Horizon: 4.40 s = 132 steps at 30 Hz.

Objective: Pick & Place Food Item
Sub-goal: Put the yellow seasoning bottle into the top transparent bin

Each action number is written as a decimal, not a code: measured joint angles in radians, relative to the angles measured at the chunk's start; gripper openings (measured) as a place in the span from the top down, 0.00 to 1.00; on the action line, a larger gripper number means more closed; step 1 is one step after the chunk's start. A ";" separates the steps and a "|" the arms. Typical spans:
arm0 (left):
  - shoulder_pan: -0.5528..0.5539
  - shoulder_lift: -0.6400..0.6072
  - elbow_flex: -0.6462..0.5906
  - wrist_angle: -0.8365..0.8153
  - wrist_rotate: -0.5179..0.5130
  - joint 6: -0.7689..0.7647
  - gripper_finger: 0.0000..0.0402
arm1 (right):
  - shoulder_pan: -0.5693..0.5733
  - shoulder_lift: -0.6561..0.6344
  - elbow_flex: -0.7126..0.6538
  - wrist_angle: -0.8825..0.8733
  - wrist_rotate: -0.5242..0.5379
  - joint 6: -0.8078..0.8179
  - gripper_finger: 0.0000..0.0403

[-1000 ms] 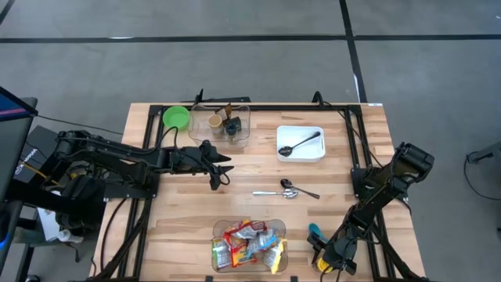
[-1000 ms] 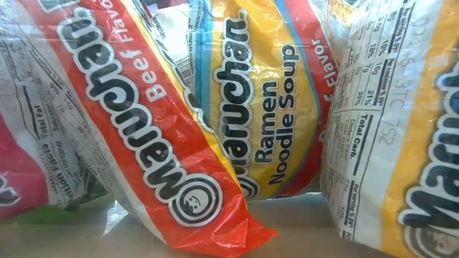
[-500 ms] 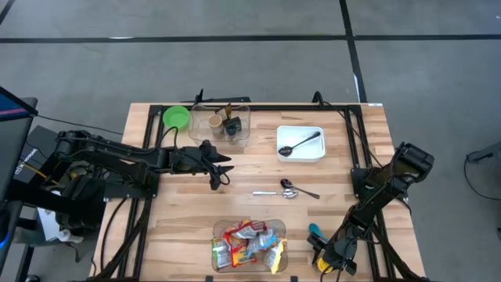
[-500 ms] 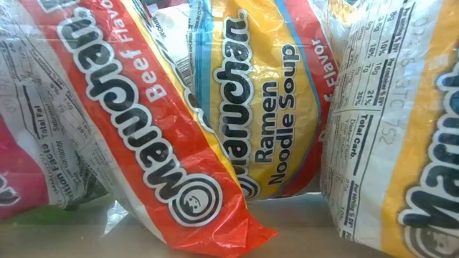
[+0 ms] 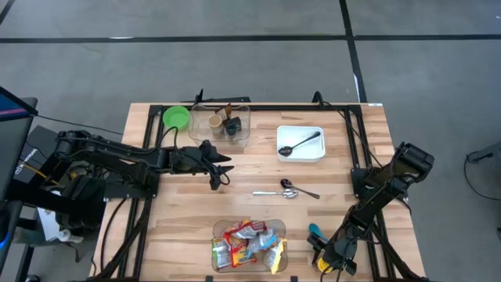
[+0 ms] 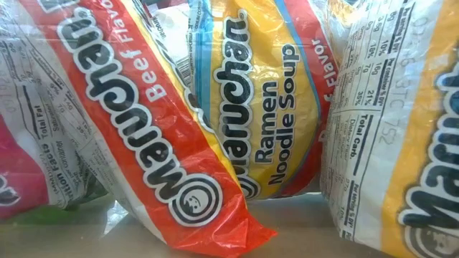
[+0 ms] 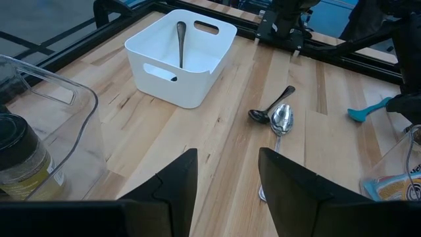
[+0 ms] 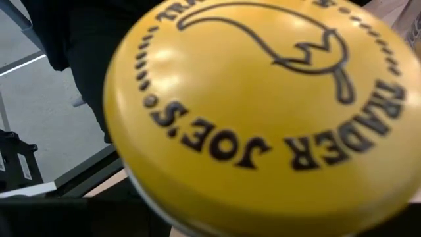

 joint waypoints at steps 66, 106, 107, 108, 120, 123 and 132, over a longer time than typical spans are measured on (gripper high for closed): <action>0.000 0.000 0.000 0.000 0.000 0.000 0.62 | -0.428 -0.441 0.000 -0.261 0.222 0.116 0.43; 0.000 0.000 0.000 0.000 0.000 0.000 0.62 | -0.552 -0.438 0.001 -0.133 0.218 0.115 0.44; 0.000 0.000 0.000 0.000 0.000 0.000 0.62 | -0.554 -0.438 0.001 -0.133 0.218 0.116 0.44; 0.000 0.000 0.000 0.000 0.000 0.000 0.62 | -0.556 -0.438 0.001 -0.133 0.219 0.115 0.44; 0.000 0.000 0.000 0.000 0.000 0.000 0.62 | -0.555 -0.438 0.001 -0.134 0.218 0.116 0.44; 0.000 0.000 0.000 0.000 0.000 0.000 0.62 | -0.554 -0.438 0.001 -0.134 0.218 0.116 0.44; 0.000 0.000 0.000 0.000 0.000 0.000 0.62 | -0.554 -0.438 0.001 -0.134 0.218 0.116 0.44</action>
